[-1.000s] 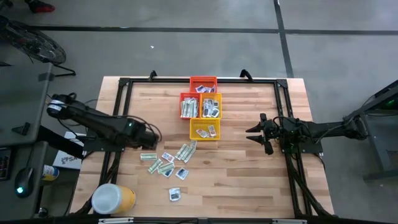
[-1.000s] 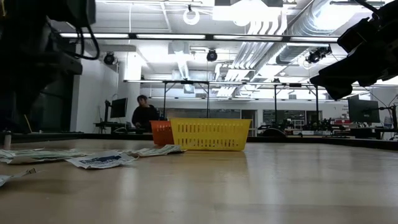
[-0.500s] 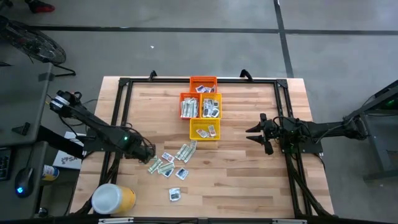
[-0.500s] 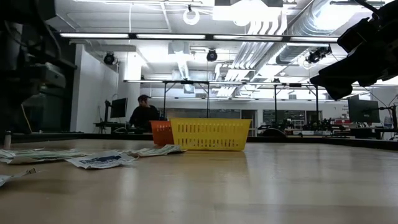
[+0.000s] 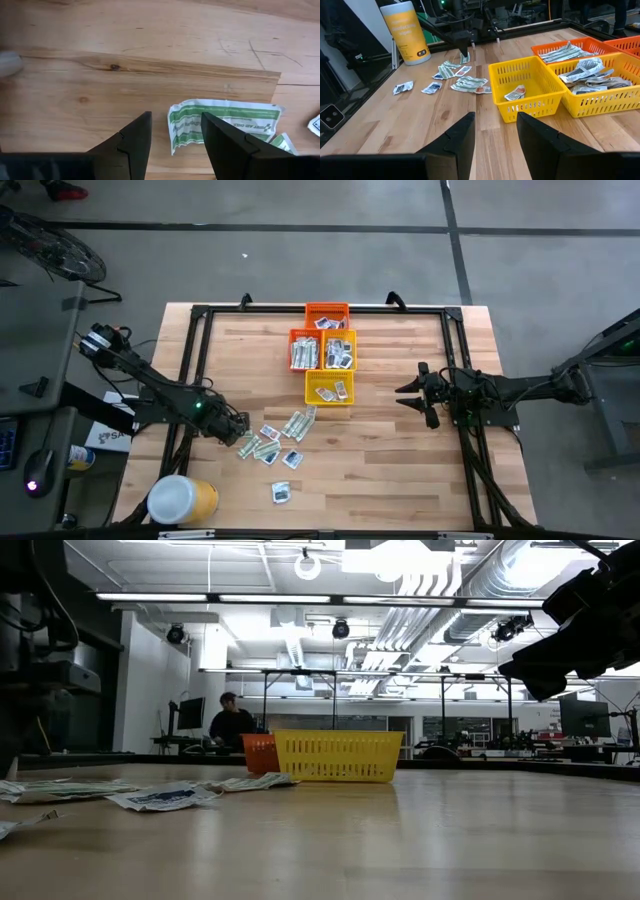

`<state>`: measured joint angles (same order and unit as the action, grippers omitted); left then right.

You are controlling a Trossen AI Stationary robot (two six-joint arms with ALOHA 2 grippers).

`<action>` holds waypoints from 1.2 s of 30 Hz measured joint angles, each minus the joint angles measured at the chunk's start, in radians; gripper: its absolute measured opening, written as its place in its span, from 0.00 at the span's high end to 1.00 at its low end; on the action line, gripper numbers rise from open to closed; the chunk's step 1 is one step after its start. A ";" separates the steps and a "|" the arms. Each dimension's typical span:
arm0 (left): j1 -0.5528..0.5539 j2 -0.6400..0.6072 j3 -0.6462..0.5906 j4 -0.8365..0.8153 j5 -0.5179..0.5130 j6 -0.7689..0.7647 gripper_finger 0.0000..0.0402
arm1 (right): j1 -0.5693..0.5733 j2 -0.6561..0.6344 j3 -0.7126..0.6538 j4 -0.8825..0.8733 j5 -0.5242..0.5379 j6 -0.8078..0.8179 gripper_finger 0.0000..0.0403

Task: Pick & Place First Aid Supplies
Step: Put the bandage into the bottom orange bin

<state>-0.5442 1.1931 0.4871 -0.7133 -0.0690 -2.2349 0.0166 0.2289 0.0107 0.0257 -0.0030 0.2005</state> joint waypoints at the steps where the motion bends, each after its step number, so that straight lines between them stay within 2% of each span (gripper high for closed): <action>1: 0.000 0.000 -0.001 -0.002 0.004 0.000 0.58 | 0.000 0.000 0.000 0.000 0.000 0.000 0.65; 22: 0.001 0.003 -0.006 0.024 0.043 0.038 0.59 | 0.000 0.000 0.000 0.000 0.000 0.000 0.65; 26: 0.001 0.004 0.001 0.014 0.051 0.034 0.66 | 0.000 0.000 0.000 0.000 0.000 0.000 0.65; 36: 0.001 0.005 0.009 0.019 0.063 0.026 0.92 | 0.000 0.000 0.000 0.000 0.000 0.000 0.65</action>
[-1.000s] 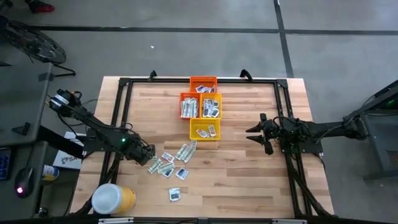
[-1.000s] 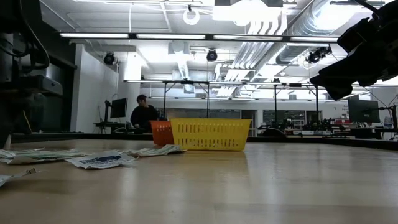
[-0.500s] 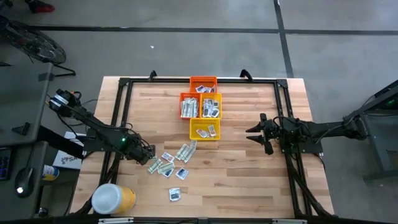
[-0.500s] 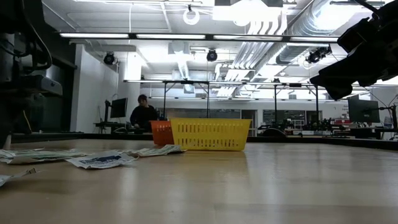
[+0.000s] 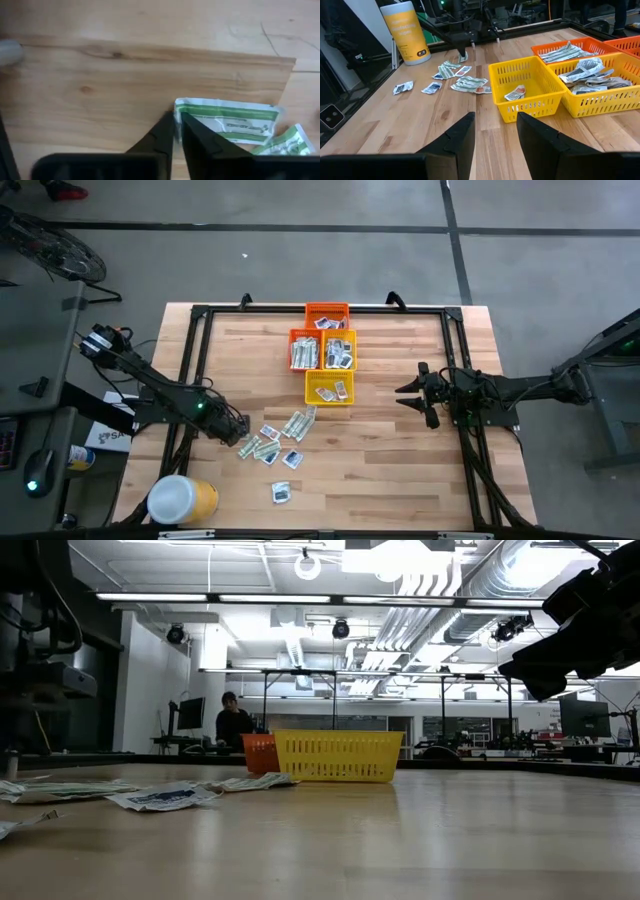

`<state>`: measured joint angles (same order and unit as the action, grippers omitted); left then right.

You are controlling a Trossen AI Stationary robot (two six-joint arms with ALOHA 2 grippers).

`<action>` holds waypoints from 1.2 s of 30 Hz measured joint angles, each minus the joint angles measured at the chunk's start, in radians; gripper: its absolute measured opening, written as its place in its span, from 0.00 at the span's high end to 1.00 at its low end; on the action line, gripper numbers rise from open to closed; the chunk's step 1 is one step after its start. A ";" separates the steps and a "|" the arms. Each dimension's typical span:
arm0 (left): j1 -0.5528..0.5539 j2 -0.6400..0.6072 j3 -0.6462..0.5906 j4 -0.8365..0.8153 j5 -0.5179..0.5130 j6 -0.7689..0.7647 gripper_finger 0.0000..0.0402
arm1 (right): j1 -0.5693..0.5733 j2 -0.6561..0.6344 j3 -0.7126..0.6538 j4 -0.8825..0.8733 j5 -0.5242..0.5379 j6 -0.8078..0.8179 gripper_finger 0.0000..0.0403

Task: Pick & Place First Aid Supplies
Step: Put the bandage into the bottom orange bin

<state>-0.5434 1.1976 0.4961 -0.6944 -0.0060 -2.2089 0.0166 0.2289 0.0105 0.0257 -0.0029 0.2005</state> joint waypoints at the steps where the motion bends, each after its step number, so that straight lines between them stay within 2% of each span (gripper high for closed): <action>1: 0.000 0.000 0.000 0.005 0.000 0.001 0.95 | 0.000 0.000 0.000 0.000 0.000 0.000 0.65; 5: 0.000 -0.002 0.010 0.053 -0.022 0.007 0.98 | 0.000 0.000 0.000 0.000 0.000 0.000 0.65; 11: 0.015 -0.003 0.100 0.011 -0.203 0.105 1.00 | 0.000 0.000 0.000 0.000 0.000 0.000 0.65; 16: 0.109 -0.004 0.202 -0.010 -0.290 0.338 1.00 | 0.000 0.000 0.000 0.000 0.000 0.000 0.65; 26: 0.467 -0.004 0.430 -0.011 -0.252 1.040 1.00 | 0.000 0.000 0.000 0.000 0.000 0.000 0.65; 36: 0.864 0.017 0.528 0.020 -0.058 1.597 1.00 | 0.000 0.000 0.000 0.000 0.000 0.000 0.65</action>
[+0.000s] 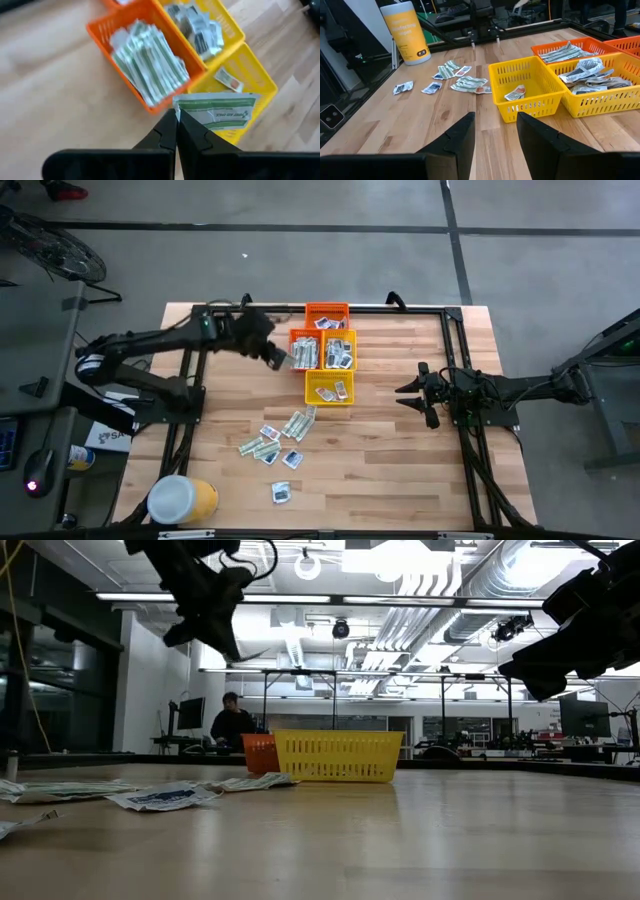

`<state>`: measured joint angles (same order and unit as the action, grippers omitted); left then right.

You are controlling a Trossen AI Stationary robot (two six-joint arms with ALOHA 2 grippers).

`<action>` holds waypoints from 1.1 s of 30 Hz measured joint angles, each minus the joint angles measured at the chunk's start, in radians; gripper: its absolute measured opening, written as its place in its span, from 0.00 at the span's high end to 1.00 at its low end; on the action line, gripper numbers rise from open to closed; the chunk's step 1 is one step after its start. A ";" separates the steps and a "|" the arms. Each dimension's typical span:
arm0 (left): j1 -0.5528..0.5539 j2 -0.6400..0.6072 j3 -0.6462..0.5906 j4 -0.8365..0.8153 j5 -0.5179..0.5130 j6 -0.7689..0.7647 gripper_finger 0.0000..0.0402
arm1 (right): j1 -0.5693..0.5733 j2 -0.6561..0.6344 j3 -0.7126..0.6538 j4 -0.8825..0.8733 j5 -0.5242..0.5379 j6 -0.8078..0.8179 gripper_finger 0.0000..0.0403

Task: Pick & Place First Aid Supplies
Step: Put the bandage into the bottom orange bin

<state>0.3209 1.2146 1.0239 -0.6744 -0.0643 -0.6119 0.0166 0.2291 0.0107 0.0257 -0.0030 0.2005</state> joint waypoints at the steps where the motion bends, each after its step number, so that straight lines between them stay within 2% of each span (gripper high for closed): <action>1: 0.037 0.007 0.008 -0.001 0.020 0.050 1.00 | 0.000 0.000 0.000 0.000 0.000 0.000 0.65; 8: 0.223 0.101 0.080 0.029 0.166 0.377 1.00 | 0.000 0.000 0.000 0.000 0.000 0.000 0.65; 16: 0.276 0.255 0.210 0.030 0.291 0.676 1.00 | 0.000 0.000 0.000 0.000 0.000 0.000 0.65; 26: 0.275 0.431 0.324 -0.009 0.282 0.889 1.00 | 0.000 0.000 0.000 0.000 0.000 0.000 0.65; 33: 0.274 0.500 0.339 -0.018 0.290 0.979 1.00 | 0.000 0.000 0.000 0.000 0.000 0.000 0.65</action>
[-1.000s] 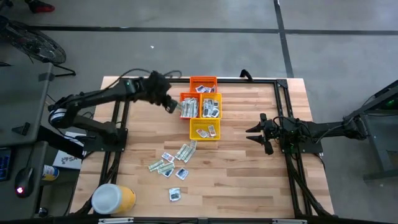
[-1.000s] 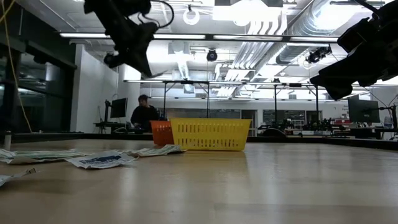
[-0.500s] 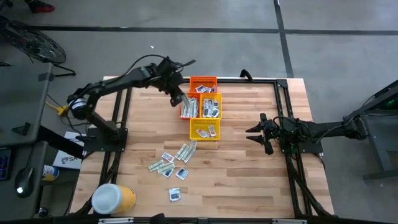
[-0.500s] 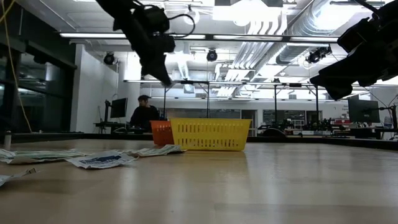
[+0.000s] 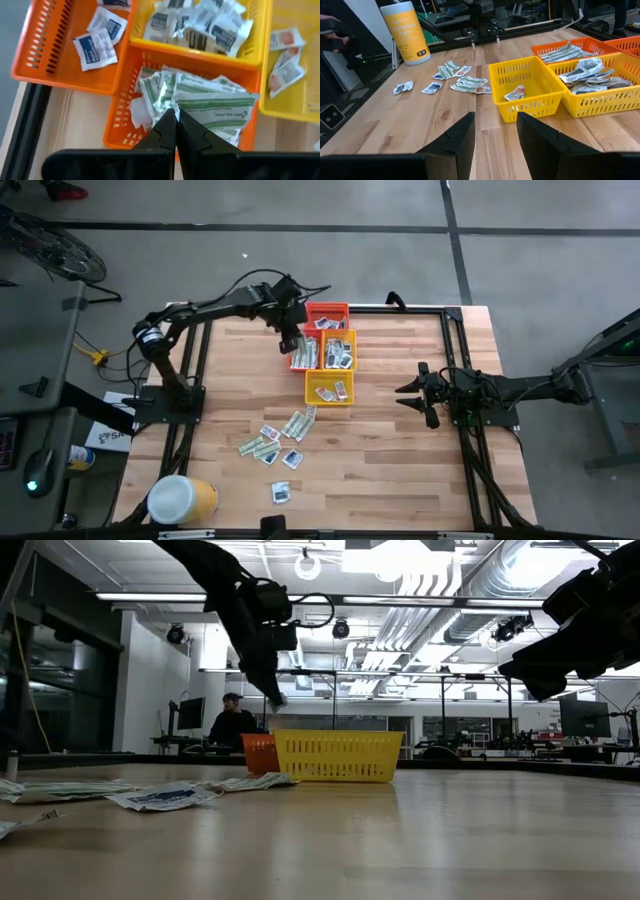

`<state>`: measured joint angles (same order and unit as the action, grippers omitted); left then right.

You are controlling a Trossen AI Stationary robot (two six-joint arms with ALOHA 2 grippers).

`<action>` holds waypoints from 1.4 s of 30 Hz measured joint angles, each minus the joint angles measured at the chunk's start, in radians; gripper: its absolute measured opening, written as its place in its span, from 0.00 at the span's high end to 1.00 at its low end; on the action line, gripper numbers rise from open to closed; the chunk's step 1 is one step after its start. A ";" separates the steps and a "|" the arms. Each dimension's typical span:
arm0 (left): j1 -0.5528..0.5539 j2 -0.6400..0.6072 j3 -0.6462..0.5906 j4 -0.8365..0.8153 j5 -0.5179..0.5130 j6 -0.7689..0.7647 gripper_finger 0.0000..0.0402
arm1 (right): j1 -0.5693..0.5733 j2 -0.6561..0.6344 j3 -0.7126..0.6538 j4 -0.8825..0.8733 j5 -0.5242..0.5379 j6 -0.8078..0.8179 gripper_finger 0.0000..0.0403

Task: Pick & Place First Aid Supplies
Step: Put the bandage into the bottom orange bin

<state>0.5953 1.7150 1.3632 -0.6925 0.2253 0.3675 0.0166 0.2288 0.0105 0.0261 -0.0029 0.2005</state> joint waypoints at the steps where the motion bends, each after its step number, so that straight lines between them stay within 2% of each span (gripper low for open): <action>1: 0.000 0.005 0.000 -0.003 0.000 0.013 1.00 | 0.000 0.000 0.000 0.000 0.000 0.000 0.65; 4: -0.006 0.017 0.000 -0.020 -0.010 0.067 1.00 | 0.000 0.000 0.000 0.000 0.000 0.000 0.65; 16: -0.102 0.025 0.000 -0.022 -0.157 0.256 1.00 | 0.000 0.000 0.000 0.000 0.000 0.000 0.65; 30: -0.109 0.065 -0.003 -0.055 -0.198 0.228 0.99 | 0.000 0.000 0.000 0.000 0.000 0.000 0.65; 42: -0.140 0.089 -0.001 -0.029 -0.216 0.222 0.87 | 0.000 0.000 0.000 0.000 0.000 0.000 0.65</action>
<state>0.4557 1.8042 1.3621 -0.7217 0.0092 0.5900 0.0166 0.2291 0.0108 0.0261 -0.0032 0.2005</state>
